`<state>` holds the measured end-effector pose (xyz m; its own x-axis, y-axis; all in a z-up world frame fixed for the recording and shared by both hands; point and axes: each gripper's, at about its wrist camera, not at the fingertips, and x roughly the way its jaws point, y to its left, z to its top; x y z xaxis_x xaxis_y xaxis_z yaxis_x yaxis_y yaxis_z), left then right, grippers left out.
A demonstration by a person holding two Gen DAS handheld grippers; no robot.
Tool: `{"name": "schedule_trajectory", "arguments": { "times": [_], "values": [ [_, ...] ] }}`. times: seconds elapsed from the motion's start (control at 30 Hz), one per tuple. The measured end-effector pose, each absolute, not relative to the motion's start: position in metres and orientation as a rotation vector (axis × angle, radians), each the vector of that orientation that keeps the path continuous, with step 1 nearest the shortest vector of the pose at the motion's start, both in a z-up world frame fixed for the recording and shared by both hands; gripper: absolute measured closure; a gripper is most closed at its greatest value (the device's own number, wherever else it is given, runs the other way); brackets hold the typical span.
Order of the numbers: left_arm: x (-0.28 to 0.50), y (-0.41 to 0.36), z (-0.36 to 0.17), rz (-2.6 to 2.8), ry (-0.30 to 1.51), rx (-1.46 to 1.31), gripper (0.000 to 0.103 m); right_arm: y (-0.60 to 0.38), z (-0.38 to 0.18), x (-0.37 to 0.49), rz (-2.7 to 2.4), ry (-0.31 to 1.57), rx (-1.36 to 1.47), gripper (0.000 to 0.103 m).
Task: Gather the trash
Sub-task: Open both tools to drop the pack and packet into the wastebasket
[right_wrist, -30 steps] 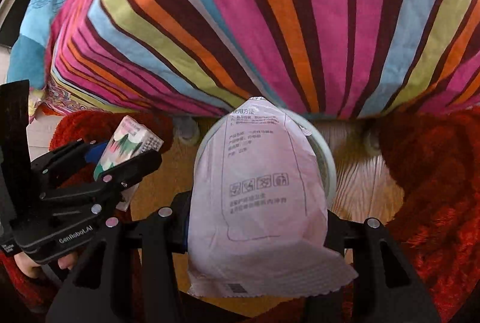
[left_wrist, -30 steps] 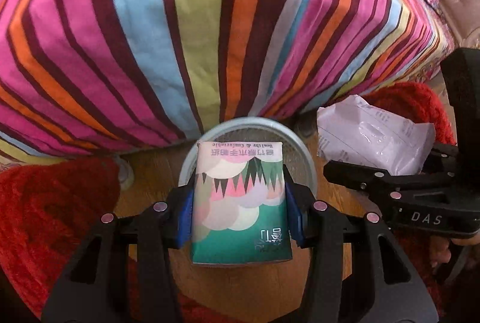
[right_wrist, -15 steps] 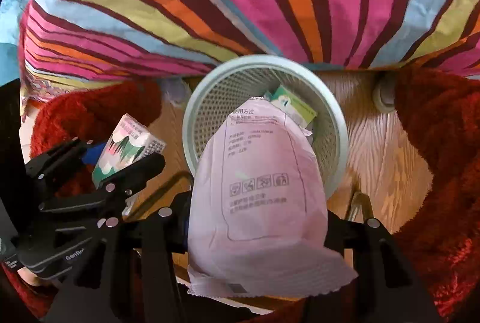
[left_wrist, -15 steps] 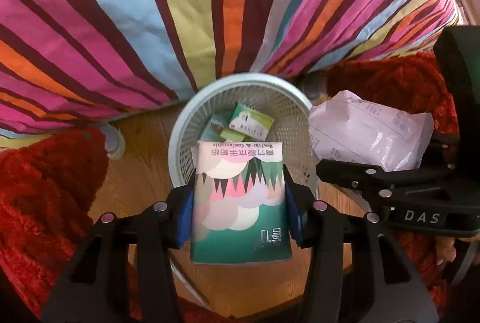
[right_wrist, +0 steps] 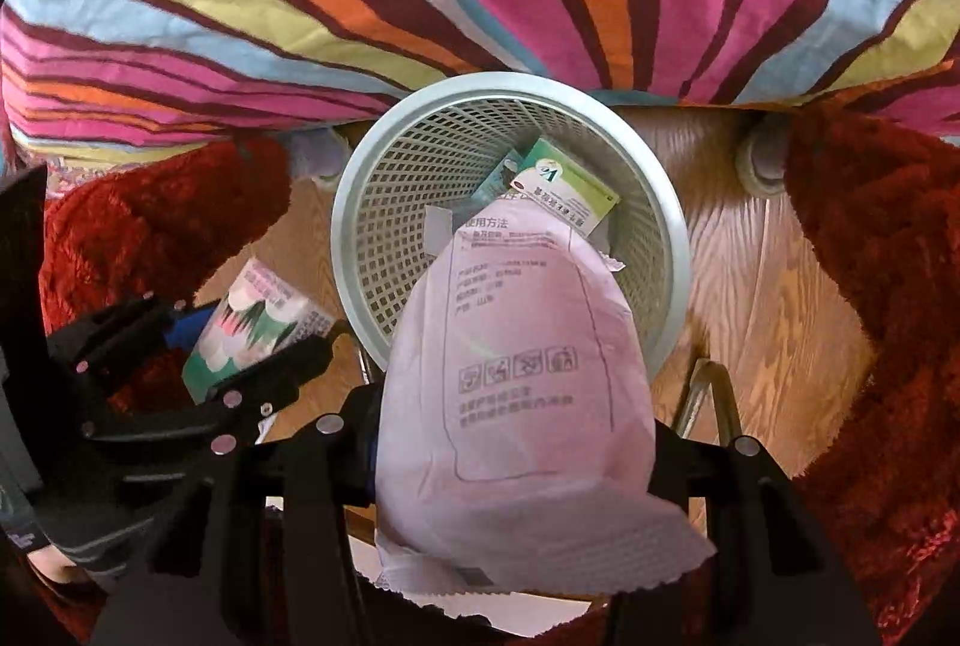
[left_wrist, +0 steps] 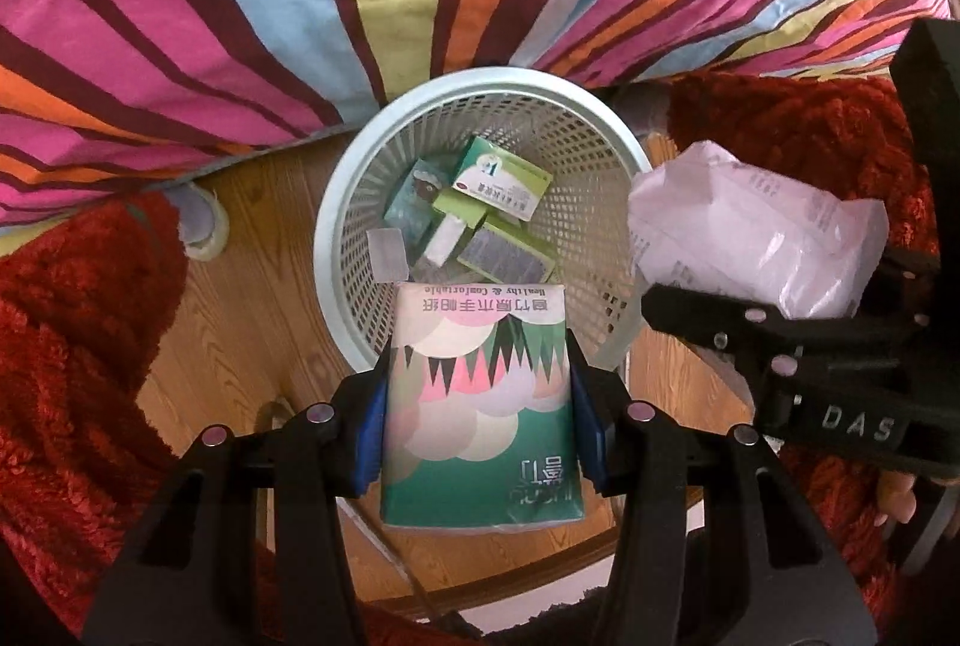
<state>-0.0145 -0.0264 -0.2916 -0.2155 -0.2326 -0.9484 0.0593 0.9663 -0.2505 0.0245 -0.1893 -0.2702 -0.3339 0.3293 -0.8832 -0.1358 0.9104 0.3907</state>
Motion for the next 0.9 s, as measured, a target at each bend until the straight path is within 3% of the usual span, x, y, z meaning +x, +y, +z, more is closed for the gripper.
{"name": "schedule_trajectory", "arguments": {
  "times": [0.2, 0.23, 0.27, 0.3, 0.33, 0.37, 0.4, 0.43, 0.9],
  "values": [
    [-0.016, -0.026, -0.301, -0.271, 1.82, -0.146, 0.052, -0.187, -0.275, 0.026, 0.474, 1.873, 0.16, 0.057],
    [-0.016, -0.026, -0.302, -0.271, 1.825, -0.15, 0.046, -0.186, -0.275, 0.025, 0.479, 1.874, 0.159, 0.056],
    [-0.016, -0.026, -0.303, -0.272, 1.833, -0.154, 0.03, -0.185, -0.275, 0.025, 0.482, 1.882, 0.157, 0.056],
    [-0.015, -0.026, -0.304, -0.271, 1.835, -0.153, 0.023, -0.185, -0.277, 0.024, 0.477, 1.897, 0.152, 0.052],
    [-0.015, -0.027, -0.303, -0.273, 1.837, -0.152, 0.019, -0.185, -0.28, 0.023, 0.471, 1.917, 0.147, 0.041],
    [-0.016, -0.026, -0.305, -0.265, 1.838, -0.139, 0.019, -0.186, -0.283, 0.022, 0.45, 1.937, 0.148, 0.034],
    [-0.016, -0.025, -0.305, -0.255, 1.84, -0.138, 0.019, -0.189, -0.285, 0.022, 0.426, 1.95, 0.145, 0.016],
    [-0.015, -0.024, -0.306, -0.261, 1.841, -0.154, 0.019, -0.191, -0.286, 0.022, 0.418, 1.955, 0.155, 0.008],
    [-0.015, -0.023, -0.303, -0.256, 1.823, -0.154, 0.017, -0.19, -0.279, 0.024, 0.435, 1.926, 0.157, 0.008]
  ]
}}
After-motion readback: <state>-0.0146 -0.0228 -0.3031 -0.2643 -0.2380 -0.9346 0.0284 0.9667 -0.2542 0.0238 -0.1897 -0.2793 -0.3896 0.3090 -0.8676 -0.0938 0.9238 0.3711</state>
